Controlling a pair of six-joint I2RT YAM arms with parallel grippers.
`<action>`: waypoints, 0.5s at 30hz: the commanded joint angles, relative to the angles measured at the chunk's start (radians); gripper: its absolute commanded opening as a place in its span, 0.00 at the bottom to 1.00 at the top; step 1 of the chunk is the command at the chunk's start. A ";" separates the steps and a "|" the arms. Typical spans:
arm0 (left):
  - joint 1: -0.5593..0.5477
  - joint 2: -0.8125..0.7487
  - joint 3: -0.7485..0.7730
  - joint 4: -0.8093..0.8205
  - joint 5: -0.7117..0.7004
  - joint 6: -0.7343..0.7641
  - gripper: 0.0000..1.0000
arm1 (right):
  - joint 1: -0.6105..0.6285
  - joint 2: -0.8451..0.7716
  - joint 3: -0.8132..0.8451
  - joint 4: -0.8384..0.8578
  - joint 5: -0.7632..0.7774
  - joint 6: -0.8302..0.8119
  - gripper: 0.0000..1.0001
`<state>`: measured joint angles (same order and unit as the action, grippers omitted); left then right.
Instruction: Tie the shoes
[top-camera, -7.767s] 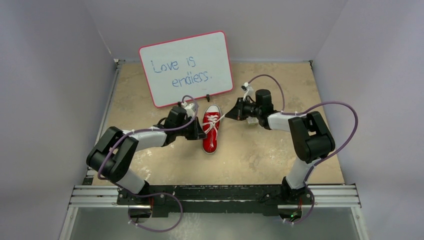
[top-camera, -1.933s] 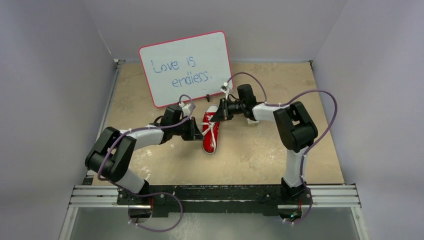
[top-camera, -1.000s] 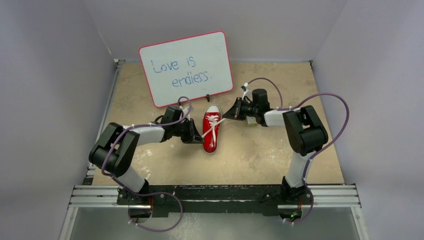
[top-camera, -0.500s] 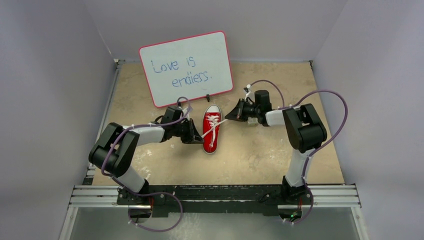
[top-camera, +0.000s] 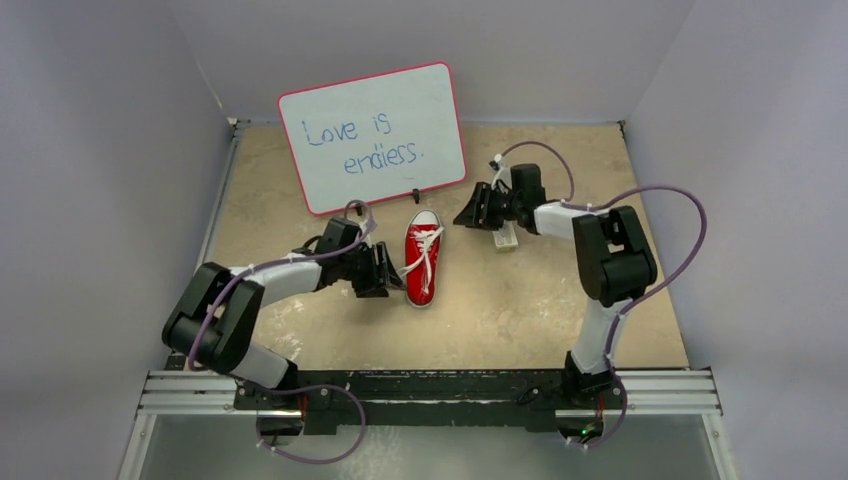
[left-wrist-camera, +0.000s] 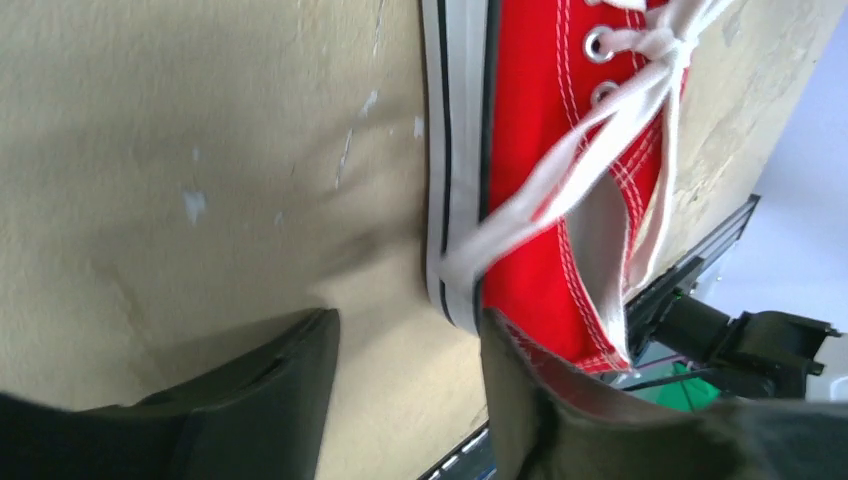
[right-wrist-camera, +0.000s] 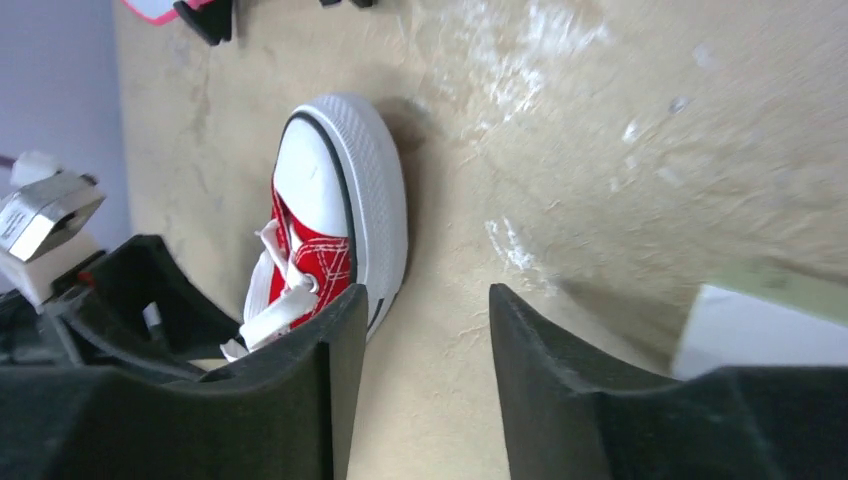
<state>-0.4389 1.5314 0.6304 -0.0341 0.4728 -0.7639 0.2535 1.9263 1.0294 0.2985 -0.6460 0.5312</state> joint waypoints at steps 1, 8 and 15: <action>-0.005 -0.124 0.013 -0.205 -0.138 0.066 0.59 | 0.000 -0.148 0.128 -0.334 0.105 -0.188 0.56; -0.004 -0.318 0.164 -0.384 -0.340 0.131 0.70 | -0.002 -0.448 0.165 -0.711 0.306 -0.299 0.99; -0.003 -0.450 0.550 -0.461 -0.550 0.229 0.71 | -0.002 -0.782 0.287 -1.031 0.521 -0.387 0.99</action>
<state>-0.4454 1.1469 0.9649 -0.4900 0.0757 -0.6170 0.2501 1.2930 1.2274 -0.4988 -0.2726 0.2241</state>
